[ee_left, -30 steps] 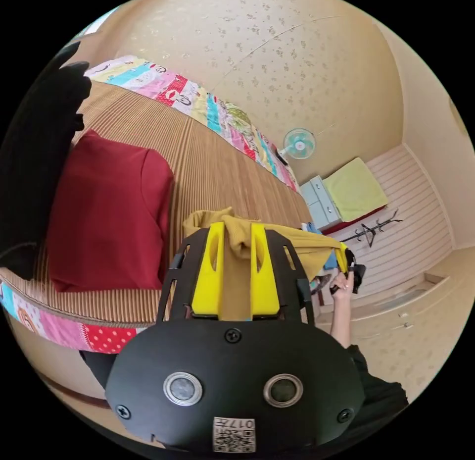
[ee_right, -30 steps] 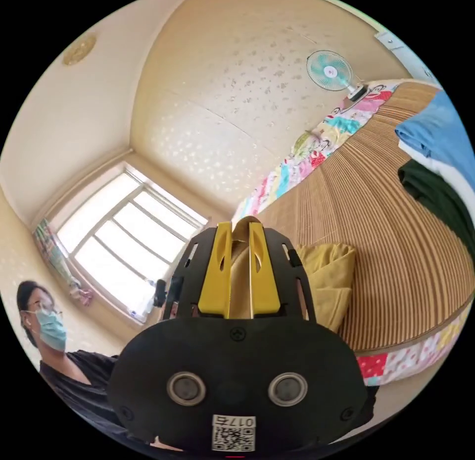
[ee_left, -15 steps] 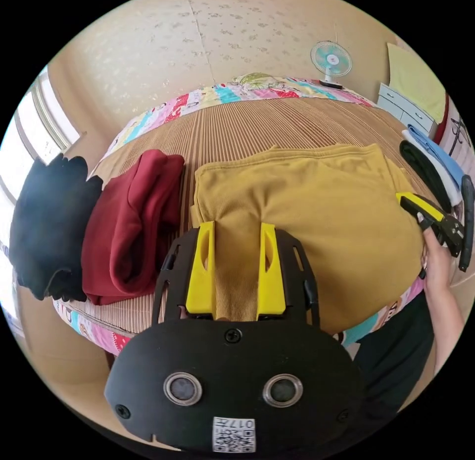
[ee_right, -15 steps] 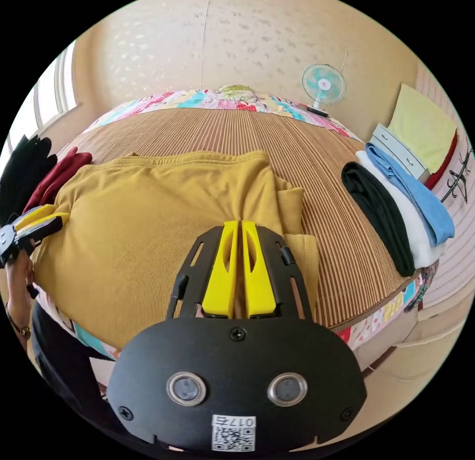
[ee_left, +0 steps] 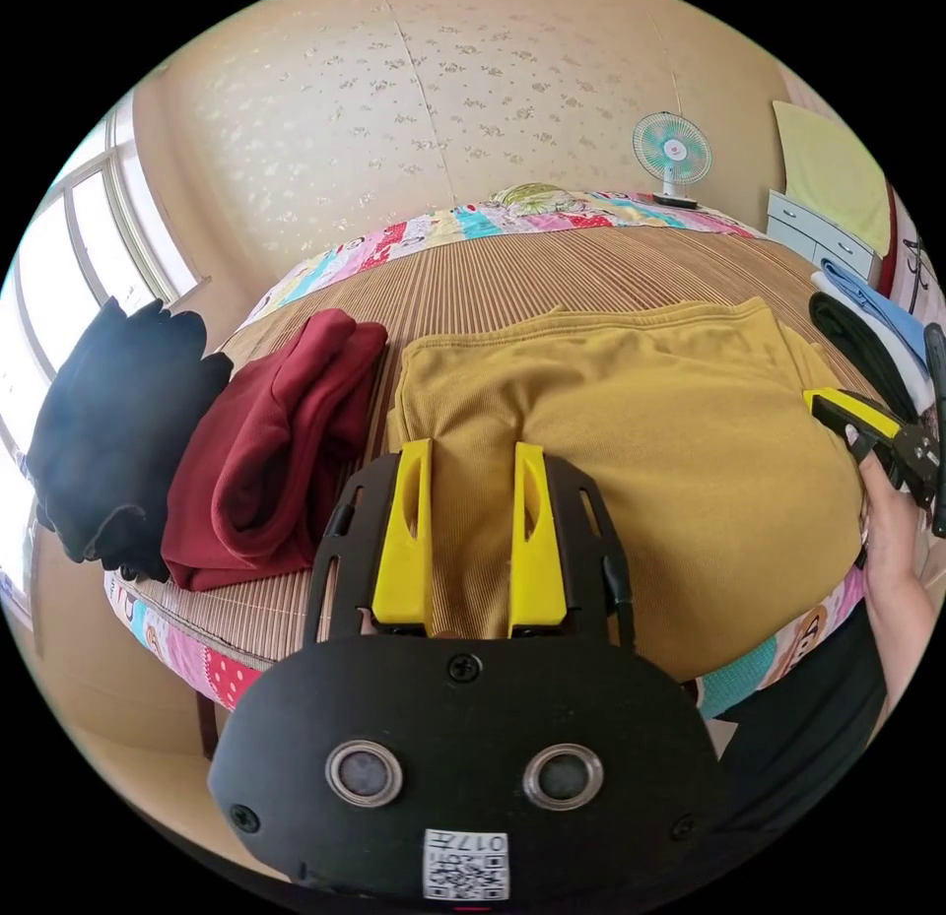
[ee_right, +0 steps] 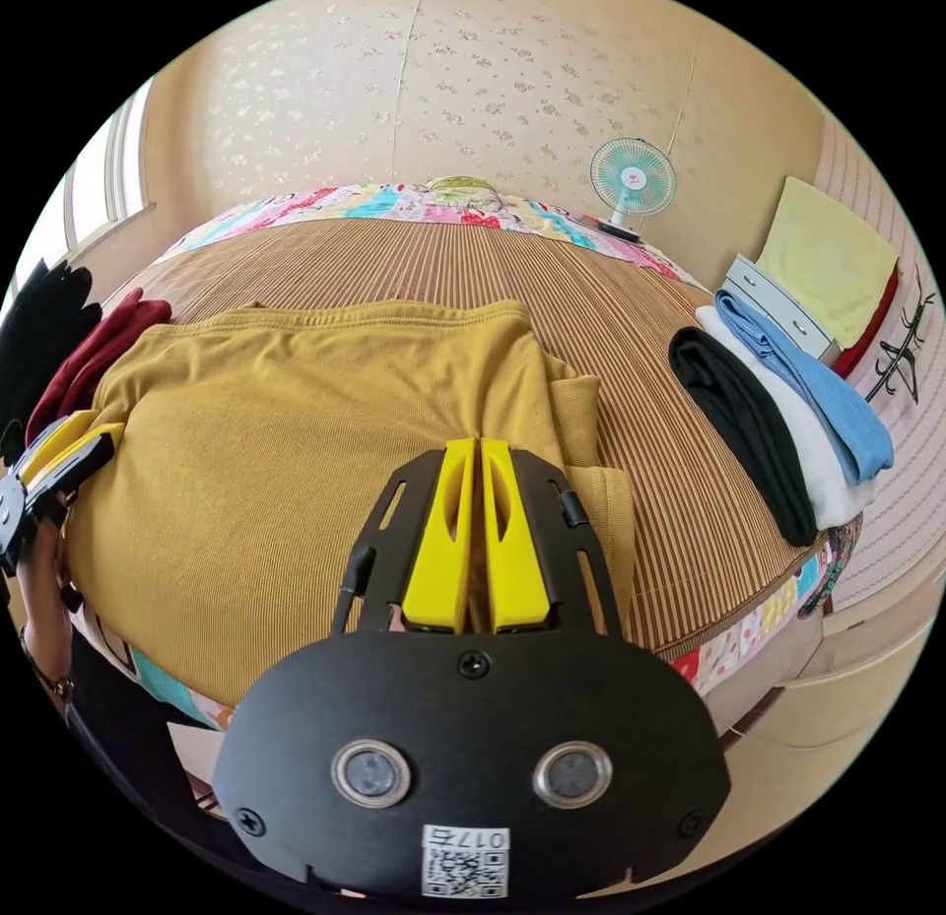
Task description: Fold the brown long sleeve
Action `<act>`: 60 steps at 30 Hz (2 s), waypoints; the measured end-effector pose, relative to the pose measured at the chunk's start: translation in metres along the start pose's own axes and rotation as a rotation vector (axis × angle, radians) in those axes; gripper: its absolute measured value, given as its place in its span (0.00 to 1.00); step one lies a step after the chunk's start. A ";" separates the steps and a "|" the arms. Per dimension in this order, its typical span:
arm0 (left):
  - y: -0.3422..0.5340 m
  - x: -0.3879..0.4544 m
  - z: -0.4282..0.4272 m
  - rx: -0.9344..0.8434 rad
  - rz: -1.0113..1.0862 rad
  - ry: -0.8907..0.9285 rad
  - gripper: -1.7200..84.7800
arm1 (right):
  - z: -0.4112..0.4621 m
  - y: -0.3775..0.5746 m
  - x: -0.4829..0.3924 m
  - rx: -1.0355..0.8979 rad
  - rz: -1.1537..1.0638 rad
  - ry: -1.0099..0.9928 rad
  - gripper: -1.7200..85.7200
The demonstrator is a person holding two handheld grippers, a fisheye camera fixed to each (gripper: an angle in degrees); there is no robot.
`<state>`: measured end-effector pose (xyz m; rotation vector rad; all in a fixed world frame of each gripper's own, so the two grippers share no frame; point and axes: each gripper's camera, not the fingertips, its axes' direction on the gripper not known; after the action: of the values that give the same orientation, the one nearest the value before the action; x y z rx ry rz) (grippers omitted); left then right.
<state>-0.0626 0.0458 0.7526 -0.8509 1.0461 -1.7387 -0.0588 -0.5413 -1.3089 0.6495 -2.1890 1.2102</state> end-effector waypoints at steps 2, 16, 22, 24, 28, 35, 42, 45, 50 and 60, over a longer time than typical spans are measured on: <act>0.002 0.002 -0.001 0.005 0.000 -0.002 0.16 | -0.001 -0.002 -0.005 0.001 0.001 -0.001 0.04; 0.016 -0.043 -0.012 0.036 -0.062 0.133 0.16 | -0.006 -0.017 -0.027 -0.003 0.007 -0.015 0.04; 0.073 -0.120 -0.040 -0.002 -0.315 0.296 0.20 | -0.004 -0.025 -0.027 0.004 0.017 -0.036 0.04; 0.094 -0.139 -0.038 -0.036 -0.397 0.365 0.20 | -0.003 -0.030 -0.029 0.006 0.013 -0.028 0.04; 0.109 -0.164 -0.029 -0.085 -0.480 0.459 0.18 | -0.001 -0.038 -0.030 0.006 0.012 -0.026 0.04; 0.092 -0.172 -0.015 -0.224 -0.463 0.515 0.10 | -0.012 -0.083 -0.020 -0.120 0.146 -0.092 0.07; 0.082 -0.189 -0.041 -0.121 -0.435 0.583 0.08 | -0.079 -0.169 -0.124 -0.193 -0.112 -0.599 0.20; 0.071 -0.182 -0.059 -0.083 -0.366 0.552 0.08 | -0.071 -0.194 -0.209 -0.454 -0.333 -0.804 0.24; 0.062 -0.160 -0.076 -0.083 -0.269 0.466 0.08 | -0.053 -0.188 -0.314 -0.601 -0.603 -0.465 0.24; 0.061 -0.160 -0.077 -0.104 -0.263 0.456 0.08 | -0.035 -0.180 -0.349 -0.606 -0.680 -0.253 0.20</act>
<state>-0.0522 0.2021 0.6496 -0.6917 1.3794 -2.1812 0.3202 -0.5459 -1.4170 1.1743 -2.0865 0.1121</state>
